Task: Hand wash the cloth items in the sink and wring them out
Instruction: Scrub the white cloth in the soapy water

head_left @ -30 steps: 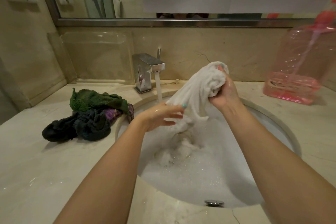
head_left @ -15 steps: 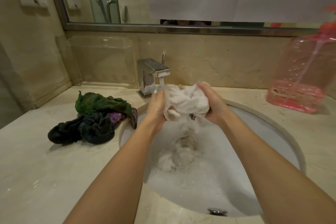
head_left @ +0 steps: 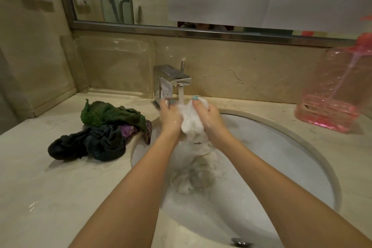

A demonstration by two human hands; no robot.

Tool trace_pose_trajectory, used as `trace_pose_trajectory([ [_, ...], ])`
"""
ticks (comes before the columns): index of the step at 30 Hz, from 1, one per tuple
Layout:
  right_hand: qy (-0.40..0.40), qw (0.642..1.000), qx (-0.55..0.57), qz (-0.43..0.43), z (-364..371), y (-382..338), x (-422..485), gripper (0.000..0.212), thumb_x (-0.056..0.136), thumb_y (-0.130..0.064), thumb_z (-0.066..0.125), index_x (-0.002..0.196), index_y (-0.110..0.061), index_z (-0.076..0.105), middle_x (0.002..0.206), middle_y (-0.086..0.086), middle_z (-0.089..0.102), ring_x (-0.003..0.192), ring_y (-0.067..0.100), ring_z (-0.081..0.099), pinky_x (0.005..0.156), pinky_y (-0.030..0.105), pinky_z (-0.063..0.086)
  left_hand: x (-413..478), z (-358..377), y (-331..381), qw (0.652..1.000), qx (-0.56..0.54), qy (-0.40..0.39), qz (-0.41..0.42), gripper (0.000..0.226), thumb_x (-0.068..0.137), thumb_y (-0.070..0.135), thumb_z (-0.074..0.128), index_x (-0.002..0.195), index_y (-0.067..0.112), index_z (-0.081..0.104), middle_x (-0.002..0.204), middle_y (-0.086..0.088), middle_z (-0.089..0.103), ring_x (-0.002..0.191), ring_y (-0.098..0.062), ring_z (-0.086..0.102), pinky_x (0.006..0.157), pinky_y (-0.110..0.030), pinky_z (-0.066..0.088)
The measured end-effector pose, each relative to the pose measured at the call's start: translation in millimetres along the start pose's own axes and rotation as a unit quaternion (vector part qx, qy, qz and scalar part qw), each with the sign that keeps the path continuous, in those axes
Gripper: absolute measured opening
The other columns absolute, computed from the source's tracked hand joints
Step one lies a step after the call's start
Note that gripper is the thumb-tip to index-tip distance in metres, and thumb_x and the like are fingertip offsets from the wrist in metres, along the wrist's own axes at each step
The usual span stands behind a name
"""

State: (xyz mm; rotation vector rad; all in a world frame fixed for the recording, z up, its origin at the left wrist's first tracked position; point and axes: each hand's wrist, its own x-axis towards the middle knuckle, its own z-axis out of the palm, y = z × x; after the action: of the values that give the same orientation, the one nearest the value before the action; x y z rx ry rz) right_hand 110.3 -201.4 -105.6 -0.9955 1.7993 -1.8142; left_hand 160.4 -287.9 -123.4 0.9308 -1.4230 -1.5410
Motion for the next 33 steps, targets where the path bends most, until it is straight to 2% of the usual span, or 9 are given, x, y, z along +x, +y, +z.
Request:
trace_pose_trajectory([
  [3, 0.022, 0.995, -0.094, -0.027, 15, 2, 4, 0.039, 0.102, -0.034, 0.044, 0.072, -0.014, 0.060, 0.066, 0.001, 0.064, 0.066, 0.020, 0.062, 0.062, 0.030, 0.047, 7, -3, -5, 0.995, -0.065, -0.028, -0.076, 0.018, 0.098, 0.031, 0.043, 0.098, 0.017, 0.054, 0.095, -0.012, 0.059, 0.081, -0.023, 0.059, 0.067, -0.029, 0.051],
  [6, 0.147, 0.976, -0.157, 0.022, 9, 8, 20, 0.045, 0.102, -0.038, 0.042, 0.062, -0.017, 0.048, 0.065, 0.002, 0.055, 0.068, 0.024, 0.051, 0.062, 0.033, 0.037, -21, 8, 3, 1.000, 0.012, -0.018, -0.009, 0.028, 0.102, 0.028, 0.041, 0.080, 0.018, 0.054, 0.082, -0.007, 0.059, 0.078, -0.025, 0.057, 0.072, -0.035, 0.048],
  [10, 0.134, 0.984, -0.112, 0.044, -6, 17, 14, 0.040, 0.099, -0.038, 0.045, 0.065, -0.018, 0.053, 0.064, 0.000, 0.060, 0.064, 0.020, 0.055, 0.060, 0.030, 0.042, -42, 19, 11, 0.991, 0.106, -0.026, 0.072, 0.039, 0.102, 0.032, 0.040, 0.066, 0.020, 0.049, 0.078, -0.004, 0.059, 0.078, -0.025, 0.056, 0.073, -0.034, 0.045],
  [14, 0.056, 0.994, -0.098, 0.010, 8, 16, -5, 0.036, 0.094, -0.018, 0.047, 0.058, -0.016, 0.052, 0.052, 0.003, 0.053, 0.052, 0.018, 0.050, 0.053, 0.027, 0.038, -18, 5, 12, 0.998, 0.052, 0.016, 0.012, 0.033, 0.104, 0.027, 0.038, 0.077, 0.015, 0.054, 0.079, -0.006, 0.057, 0.081, -0.025, 0.053, 0.071, -0.033, 0.040],
  [21, 0.043, 0.987, -0.145, -0.048, 13, 19, 0, 0.037, 0.094, -0.025, 0.055, 0.060, -0.012, 0.056, 0.059, 0.010, 0.056, 0.060, 0.017, 0.051, 0.058, 0.030, 0.040, -8, -6, 7, 0.997, 0.056, -0.017, -0.054, 0.030, 0.103, 0.025, 0.040, 0.109, 0.010, 0.065, 0.108, -0.012, 0.067, 0.099, -0.030, 0.063, 0.090, -0.040, 0.053],
  [24, 0.096, 0.988, -0.122, -0.011, -9, 22, 14, 0.036, 0.097, -0.025, 0.052, 0.062, -0.016, 0.054, 0.064, 0.003, 0.059, 0.064, 0.017, 0.053, 0.062, 0.030, 0.040, -27, 7, 13, 0.990, 0.085, -0.105, -0.030, 0.030, 0.103, 0.027, 0.038, 0.093, 0.013, 0.063, 0.090, -0.005, 0.064, 0.083, -0.023, 0.060, 0.072, -0.031, 0.049],
  [26, 0.111, 0.986, -0.121, -0.003, -19, 24, 17, 0.037, 0.099, -0.030, 0.049, 0.067, -0.012, 0.053, 0.066, 0.005, 0.055, 0.065, 0.018, 0.052, 0.061, 0.030, 0.038, -33, 11, 14, 0.987, 0.095, -0.125, -0.018, 0.027, 0.104, 0.030, 0.037, 0.090, 0.017, 0.056, 0.092, -0.005, 0.063, 0.088, -0.024, 0.060, 0.074, -0.032, 0.047],
  [29, 0.139, 0.984, -0.109, 0.013, -28, 23, 18, 0.037, 0.102, -0.039, 0.043, 0.076, -0.012, 0.046, 0.066, 0.002, 0.041, 0.061, 0.014, 0.040, 0.057, 0.029, 0.032, -24, -1, 7, 0.992, 0.079, -0.099, -0.008, 0.024, 0.105, 0.031, 0.037, 0.105, 0.015, 0.055, 0.106, -0.009, 0.061, 0.093, -0.022, 0.055, 0.078, -0.031, 0.042],
  [33, 0.115, 0.989, -0.095, 0.009, -41, 16, 19, 0.038, 0.102, -0.046, 0.038, 0.094, -0.014, 0.058, 0.087, -0.002, 0.058, 0.077, 0.008, 0.053, 0.068, 0.021, 0.042, -10, -22, 1, 0.972, 0.227, -0.036, 0.050, 0.037, 0.106, 0.035, 0.029, 0.108, 0.012, 0.059, 0.103, -0.010, 0.059, 0.099, -0.029, 0.054, 0.077, -0.034, 0.038],
])
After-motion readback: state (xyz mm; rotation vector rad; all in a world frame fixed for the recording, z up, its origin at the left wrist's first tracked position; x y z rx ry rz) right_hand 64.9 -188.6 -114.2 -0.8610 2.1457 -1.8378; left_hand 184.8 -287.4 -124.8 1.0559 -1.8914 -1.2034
